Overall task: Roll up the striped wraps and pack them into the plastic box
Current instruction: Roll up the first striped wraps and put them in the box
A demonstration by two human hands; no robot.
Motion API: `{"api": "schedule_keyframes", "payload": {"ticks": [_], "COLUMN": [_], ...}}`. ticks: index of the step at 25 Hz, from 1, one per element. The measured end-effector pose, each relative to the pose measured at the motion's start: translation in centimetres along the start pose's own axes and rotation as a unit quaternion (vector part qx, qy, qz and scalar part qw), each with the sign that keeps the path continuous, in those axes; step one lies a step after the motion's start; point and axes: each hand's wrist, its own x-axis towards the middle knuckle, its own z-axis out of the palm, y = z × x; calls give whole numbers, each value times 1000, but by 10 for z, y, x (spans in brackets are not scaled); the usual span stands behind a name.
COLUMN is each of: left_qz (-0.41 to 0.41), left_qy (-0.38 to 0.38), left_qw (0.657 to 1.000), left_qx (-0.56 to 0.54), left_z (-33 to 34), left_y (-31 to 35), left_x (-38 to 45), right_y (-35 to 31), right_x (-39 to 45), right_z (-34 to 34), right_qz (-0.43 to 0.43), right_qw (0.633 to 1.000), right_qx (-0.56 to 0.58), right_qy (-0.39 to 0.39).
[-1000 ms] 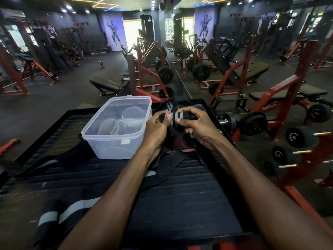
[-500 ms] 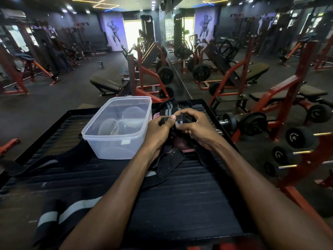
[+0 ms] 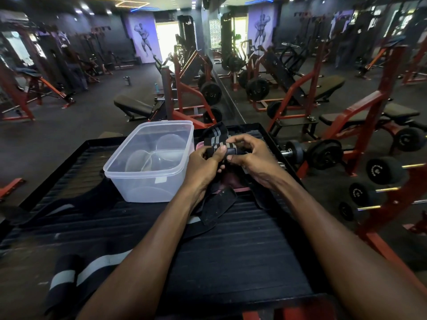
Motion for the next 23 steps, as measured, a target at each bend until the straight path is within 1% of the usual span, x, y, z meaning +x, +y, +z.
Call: {"api": "schedule_keyframes", "payload": {"ticks": [2, 4, 8, 10, 12, 15, 19, 21, 23], "left_qz": [25, 46, 41, 52, 67, 73, 67, 60, 65], "left_qy": [16, 22, -5, -10, 13, 43, 34, 42, 59], "left_qw": [999, 998, 998, 996, 994, 992, 996, 996, 994], "left_qx": [10, 21, 47, 65, 85, 91, 56, 57, 61], "left_z": [-1, -2, 2, 2, -1, -4, 0, 1, 1], "left_y": [-1, 0, 2, 3, 2, 2, 9, 8, 5], "left_x": [-1, -1, -4, -7, -6, -4, -11, -11, -9], "right_y": [1, 0, -2, -3, 1, 6, 5, 4, 2], "right_x": [0, -1, -6, -6, -3, -1, -2, -2, -3], "right_z": [2, 4, 3, 2, 2, 3, 2, 0, 3], "right_qz": [41, 45, -30, -43, -35, -21, -40, -18, 4], "right_qw": [997, 996, 997, 994, 997, 1000, 998, 1000, 999], "right_qx": [61, 73, -68, -93, -71, -9, -41, 0, 36], "right_qy": [-23, -26, 20, 27, 14, -6, 27, 25, 5]}}
